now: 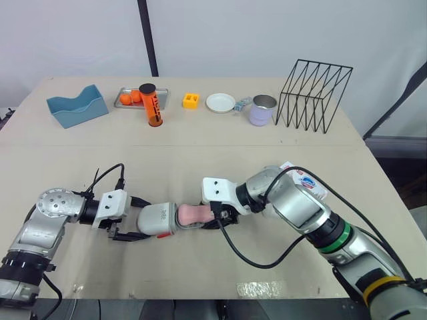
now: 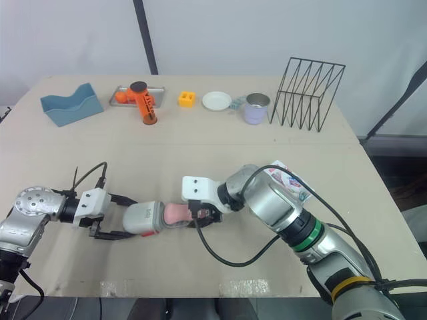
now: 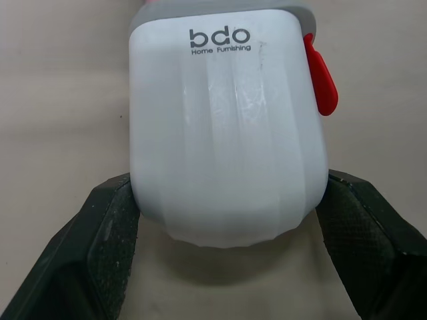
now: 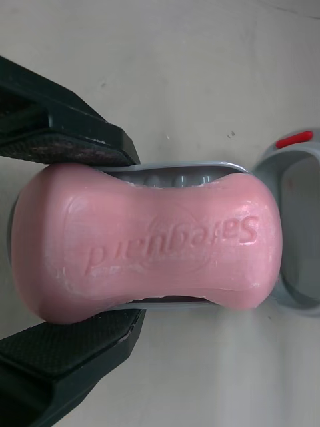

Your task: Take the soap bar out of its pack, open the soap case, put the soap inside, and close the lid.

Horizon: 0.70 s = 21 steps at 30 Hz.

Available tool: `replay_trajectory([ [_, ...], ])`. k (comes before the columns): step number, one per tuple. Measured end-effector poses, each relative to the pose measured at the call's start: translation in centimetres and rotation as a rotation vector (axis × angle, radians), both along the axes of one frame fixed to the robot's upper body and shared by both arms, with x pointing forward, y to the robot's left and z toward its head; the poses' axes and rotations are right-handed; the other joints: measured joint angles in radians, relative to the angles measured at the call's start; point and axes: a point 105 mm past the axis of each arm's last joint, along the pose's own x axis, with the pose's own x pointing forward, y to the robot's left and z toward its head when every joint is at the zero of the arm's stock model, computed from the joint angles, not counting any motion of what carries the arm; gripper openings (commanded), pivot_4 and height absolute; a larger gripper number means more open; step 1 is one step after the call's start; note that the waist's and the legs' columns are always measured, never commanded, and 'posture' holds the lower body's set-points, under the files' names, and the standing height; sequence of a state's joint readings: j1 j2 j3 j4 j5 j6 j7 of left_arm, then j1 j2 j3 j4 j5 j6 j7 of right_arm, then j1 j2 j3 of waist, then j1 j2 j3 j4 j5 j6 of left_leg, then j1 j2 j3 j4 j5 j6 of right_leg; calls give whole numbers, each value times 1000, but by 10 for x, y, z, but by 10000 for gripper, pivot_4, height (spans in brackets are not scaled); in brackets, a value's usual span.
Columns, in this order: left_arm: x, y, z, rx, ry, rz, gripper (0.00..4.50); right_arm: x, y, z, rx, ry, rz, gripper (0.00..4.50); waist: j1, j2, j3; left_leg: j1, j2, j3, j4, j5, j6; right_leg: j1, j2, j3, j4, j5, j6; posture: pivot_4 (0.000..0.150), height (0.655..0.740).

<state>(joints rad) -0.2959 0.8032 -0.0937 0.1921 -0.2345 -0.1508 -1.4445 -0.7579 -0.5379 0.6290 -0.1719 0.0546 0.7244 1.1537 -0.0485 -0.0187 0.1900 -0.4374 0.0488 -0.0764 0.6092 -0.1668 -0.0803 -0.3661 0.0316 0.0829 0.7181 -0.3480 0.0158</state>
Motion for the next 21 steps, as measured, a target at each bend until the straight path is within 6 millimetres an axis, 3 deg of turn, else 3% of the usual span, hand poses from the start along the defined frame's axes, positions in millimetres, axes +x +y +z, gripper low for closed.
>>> replay_trajectory([
  [21,5,-16,1,-25,-8,-21,35863,-1,19,6,-26,-5,34,25083,0,0,0,0,0,-2,0,0,0,0,0,-1,0,0,0,1500,7400],
])
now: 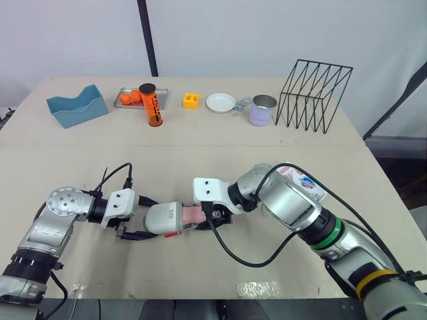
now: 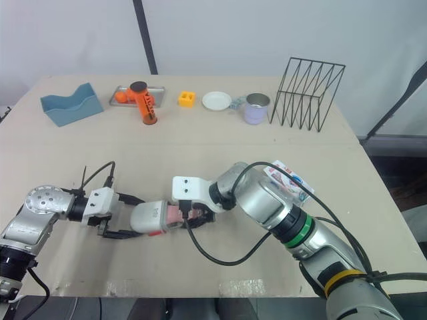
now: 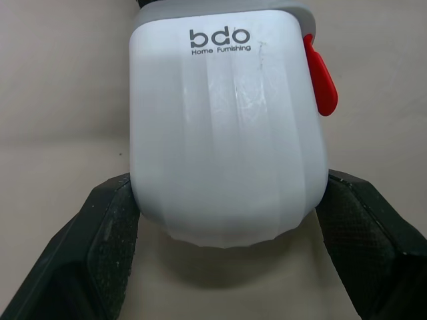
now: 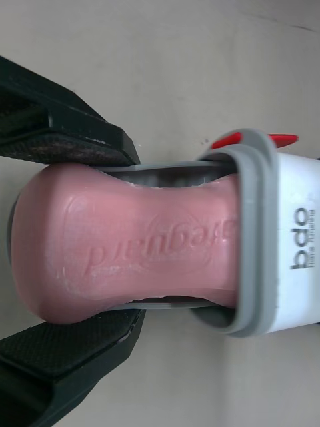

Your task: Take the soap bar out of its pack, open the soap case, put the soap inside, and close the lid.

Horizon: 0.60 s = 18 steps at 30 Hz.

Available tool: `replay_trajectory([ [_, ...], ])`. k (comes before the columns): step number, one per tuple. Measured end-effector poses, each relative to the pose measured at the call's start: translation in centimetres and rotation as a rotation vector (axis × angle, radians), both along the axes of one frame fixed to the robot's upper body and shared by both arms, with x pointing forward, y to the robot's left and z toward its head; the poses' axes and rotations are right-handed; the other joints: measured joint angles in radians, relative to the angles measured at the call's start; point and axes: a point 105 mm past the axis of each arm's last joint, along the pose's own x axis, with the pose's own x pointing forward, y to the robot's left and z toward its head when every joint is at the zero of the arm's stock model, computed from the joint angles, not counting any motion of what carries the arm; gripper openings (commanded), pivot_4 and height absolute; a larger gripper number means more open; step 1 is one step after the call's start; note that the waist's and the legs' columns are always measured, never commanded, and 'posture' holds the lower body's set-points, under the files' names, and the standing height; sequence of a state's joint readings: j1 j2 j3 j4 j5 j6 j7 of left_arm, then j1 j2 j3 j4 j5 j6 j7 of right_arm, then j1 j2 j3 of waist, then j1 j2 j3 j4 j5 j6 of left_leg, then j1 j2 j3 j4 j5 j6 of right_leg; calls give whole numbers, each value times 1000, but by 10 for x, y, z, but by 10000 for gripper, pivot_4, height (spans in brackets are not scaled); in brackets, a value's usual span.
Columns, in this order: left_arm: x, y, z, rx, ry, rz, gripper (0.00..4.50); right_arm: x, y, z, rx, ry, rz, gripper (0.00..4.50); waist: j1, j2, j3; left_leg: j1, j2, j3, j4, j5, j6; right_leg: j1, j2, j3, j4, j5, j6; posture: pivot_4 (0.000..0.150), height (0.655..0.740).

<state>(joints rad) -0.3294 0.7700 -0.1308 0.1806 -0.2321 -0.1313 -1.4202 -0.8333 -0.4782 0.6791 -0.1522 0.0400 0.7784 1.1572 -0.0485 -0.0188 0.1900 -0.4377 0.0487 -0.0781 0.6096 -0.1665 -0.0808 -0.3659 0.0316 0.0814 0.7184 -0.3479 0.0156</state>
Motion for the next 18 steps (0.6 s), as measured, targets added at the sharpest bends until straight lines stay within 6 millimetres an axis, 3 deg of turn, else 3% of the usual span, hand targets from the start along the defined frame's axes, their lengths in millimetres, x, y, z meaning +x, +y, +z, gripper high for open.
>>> replay_trajectory([
  [12,3,-5,-1,4,-11,-1,35863,1,5,-1,-12,6,0,25083,0,0,0,0,0,-1,0,0,0,0,0,-1,0,0,0,1500,7400],
  [14,4,-6,-1,8,-16,-2,35863,1,6,-2,-13,12,-6,35348,0,0,0,0,0,-2,0,0,0,0,0,-2,0,0,0,1500,7400],
  [15,4,-6,-1,9,-17,-3,35863,1,6,-2,-13,13,-7,35680,0,0,0,0,0,-2,0,0,0,0,0,-2,0,0,0,1500,7400],
  [17,4,-7,-1,10,-18,-3,35863,1,5,-2,-16,16,-11,44145,0,0,0,0,0,-2,0,0,0,0,0,-2,1,0,0,1500,7400],
  [18,5,-7,-1,9,-20,-1,35863,1,4,-2,-19,22,-19,44766,0,0,0,0,0,-2,0,1,-1,0,0,-2,1,0,0,1500,7400],
])
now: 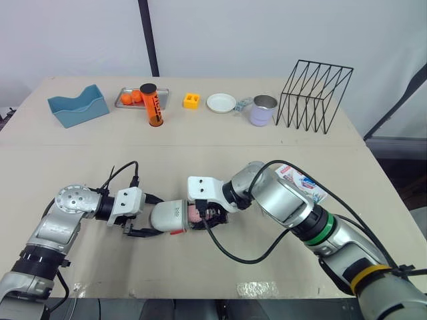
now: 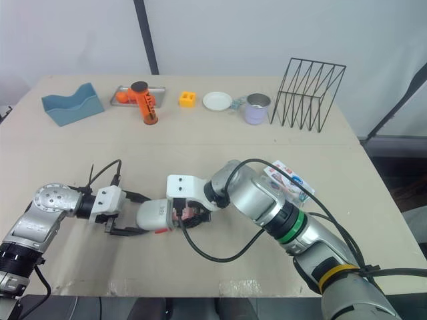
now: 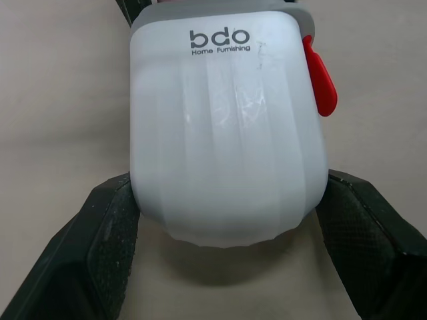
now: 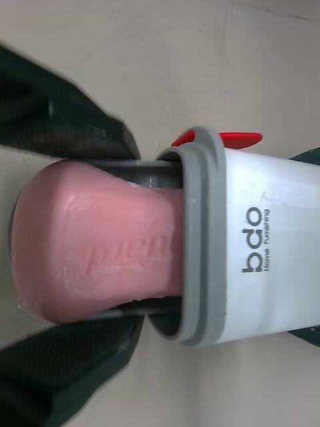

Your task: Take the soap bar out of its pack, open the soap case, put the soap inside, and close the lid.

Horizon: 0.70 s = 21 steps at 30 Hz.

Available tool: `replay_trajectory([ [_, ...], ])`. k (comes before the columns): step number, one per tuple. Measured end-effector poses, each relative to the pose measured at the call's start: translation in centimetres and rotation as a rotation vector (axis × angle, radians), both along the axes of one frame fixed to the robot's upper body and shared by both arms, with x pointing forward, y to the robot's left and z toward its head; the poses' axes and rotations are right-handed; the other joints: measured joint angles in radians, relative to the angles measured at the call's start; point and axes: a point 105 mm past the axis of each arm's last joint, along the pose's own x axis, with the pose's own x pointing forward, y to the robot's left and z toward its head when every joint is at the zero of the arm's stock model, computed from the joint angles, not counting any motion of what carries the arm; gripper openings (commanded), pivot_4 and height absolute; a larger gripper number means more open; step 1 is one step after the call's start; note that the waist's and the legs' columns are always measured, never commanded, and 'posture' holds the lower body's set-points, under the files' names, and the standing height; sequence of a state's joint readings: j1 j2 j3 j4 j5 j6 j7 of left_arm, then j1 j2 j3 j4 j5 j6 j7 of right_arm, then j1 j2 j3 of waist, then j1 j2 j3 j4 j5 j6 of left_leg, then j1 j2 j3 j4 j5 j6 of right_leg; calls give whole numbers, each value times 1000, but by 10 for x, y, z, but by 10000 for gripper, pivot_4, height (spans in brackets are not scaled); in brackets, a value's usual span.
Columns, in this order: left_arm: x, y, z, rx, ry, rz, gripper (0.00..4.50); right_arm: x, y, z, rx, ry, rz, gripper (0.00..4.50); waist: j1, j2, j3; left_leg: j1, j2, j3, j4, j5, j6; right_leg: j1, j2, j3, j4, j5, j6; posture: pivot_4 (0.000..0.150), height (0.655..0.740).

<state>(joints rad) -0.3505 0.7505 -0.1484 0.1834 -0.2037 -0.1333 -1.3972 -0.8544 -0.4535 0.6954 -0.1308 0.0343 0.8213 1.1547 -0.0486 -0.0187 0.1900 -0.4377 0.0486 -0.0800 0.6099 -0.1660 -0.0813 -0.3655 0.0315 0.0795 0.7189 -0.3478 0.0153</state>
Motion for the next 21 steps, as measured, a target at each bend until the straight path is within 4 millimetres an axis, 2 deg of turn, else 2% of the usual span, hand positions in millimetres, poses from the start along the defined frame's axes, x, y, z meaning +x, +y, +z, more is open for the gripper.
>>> replay_trajectory([
  [8,2,-2,0,-2,-15,-4,35863,1,-4,0,-9,0,-9,44766,0,0,0,0,0,-1,0,0,0,0,0,-1,0,0,0,1500,7400],
  [17,4,-3,0,-4,-14,-8,35863,8,-26,4,0,-23,-53,44766,1,0,0,0,-1,-1,0,1,0,1,-1,-2,0,0,0,1500,7400],
  [21,5,-4,0,-4,-15,-15,35863,8,-37,0,23,-25,-58,44766,1,0,0,0,-1,-2,0,1,1,1,0,-2,0,0,0,1500,7400],
])
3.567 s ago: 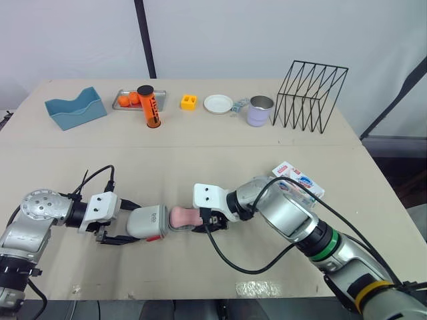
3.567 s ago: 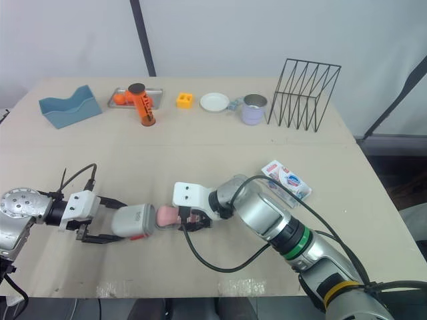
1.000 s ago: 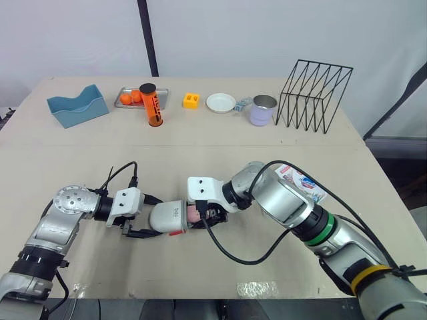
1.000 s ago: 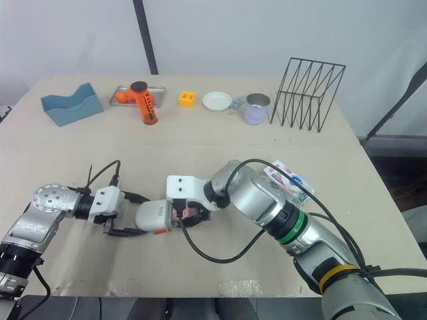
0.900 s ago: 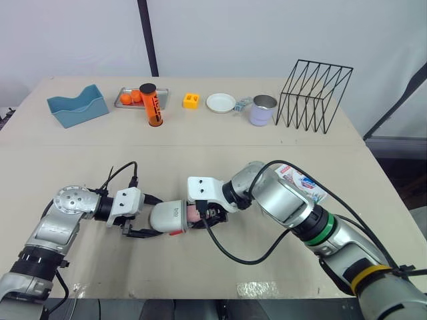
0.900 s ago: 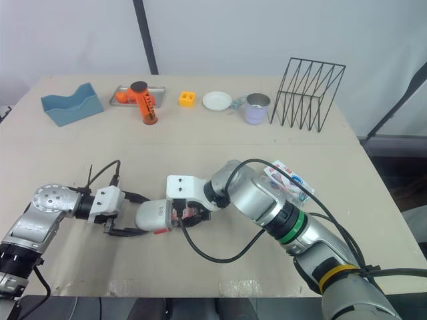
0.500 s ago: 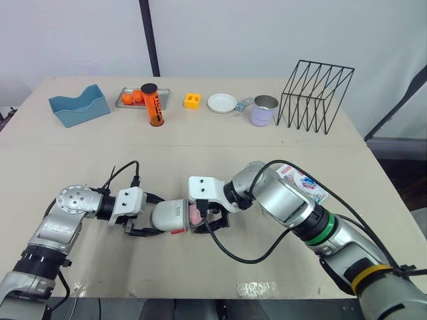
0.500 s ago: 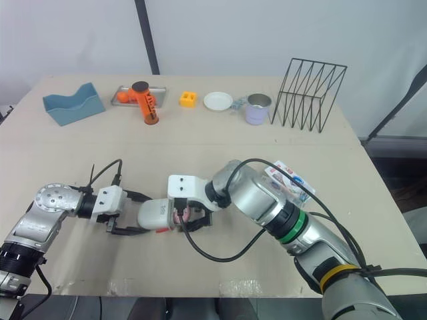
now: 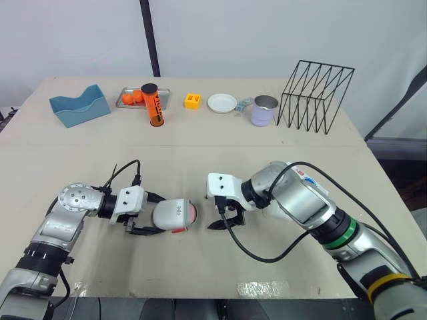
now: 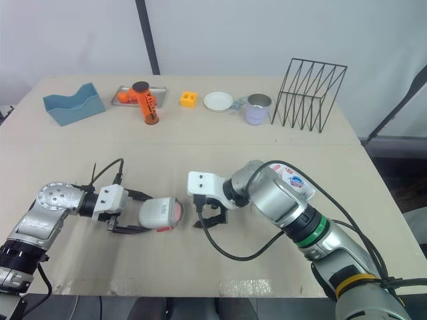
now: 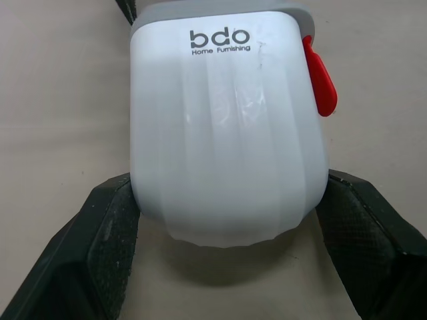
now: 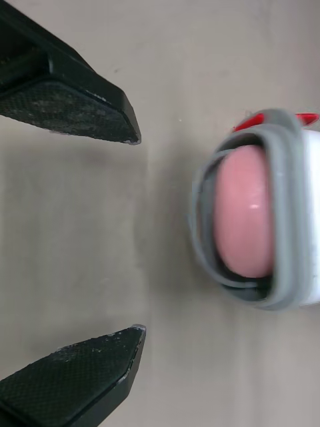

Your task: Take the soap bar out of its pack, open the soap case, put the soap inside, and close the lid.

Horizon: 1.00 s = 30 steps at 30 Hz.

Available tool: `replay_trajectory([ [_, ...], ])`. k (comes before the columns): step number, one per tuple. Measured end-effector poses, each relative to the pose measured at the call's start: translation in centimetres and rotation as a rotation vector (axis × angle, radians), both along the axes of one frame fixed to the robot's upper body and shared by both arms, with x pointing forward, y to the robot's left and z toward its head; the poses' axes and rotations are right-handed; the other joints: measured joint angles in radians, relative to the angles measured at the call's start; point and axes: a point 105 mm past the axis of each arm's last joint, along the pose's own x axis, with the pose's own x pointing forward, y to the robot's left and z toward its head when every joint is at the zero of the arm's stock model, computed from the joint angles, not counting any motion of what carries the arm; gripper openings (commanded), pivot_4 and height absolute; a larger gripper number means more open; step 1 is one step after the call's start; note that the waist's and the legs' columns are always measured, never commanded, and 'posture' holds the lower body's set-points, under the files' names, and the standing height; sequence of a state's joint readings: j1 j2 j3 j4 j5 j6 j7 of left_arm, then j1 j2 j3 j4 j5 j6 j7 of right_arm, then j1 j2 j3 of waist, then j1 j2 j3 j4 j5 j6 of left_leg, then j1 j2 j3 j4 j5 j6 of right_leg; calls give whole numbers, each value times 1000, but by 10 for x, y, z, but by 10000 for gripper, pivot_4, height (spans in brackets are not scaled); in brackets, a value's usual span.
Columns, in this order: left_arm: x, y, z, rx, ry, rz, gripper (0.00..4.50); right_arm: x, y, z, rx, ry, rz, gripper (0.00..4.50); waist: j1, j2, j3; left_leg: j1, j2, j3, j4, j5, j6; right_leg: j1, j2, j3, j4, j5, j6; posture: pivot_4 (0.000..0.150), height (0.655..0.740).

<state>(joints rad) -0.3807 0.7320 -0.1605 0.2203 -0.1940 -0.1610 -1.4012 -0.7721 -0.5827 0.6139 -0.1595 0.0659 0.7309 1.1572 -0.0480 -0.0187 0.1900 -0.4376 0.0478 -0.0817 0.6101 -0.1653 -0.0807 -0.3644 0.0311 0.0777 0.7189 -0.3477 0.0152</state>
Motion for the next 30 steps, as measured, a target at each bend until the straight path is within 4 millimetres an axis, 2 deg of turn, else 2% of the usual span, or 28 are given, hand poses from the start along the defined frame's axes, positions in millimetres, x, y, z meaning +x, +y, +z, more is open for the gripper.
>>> replay_trajectory([
  [3,1,-1,0,-3,-5,-4,35863,1,-8,1,27,-18,3,37796,1,0,0,0,0,0,0,0,0,0,0,0,0,0,0,1500,7400],
  [9,2,-2,0,-1,-10,-8,35863,0,-13,3,57,-54,39,10673,0,0,0,0,0,0,0,0,0,0,0,0,0,0,0,1500,7400],
  [12,2,-2,0,-1,-10,-9,35863,-3,-13,1,65,-61,59,938,0,0,0,0,0,0,0,0,0,0,0,0,0,0,0,1500,7400],
  [30,2,-4,0,-3,-6,-12,35863,-7,9,-6,89,-86,123,938,0,0,0,0,0,0,0,0,0,0,0,0,0,0,0,1500,7400],
])
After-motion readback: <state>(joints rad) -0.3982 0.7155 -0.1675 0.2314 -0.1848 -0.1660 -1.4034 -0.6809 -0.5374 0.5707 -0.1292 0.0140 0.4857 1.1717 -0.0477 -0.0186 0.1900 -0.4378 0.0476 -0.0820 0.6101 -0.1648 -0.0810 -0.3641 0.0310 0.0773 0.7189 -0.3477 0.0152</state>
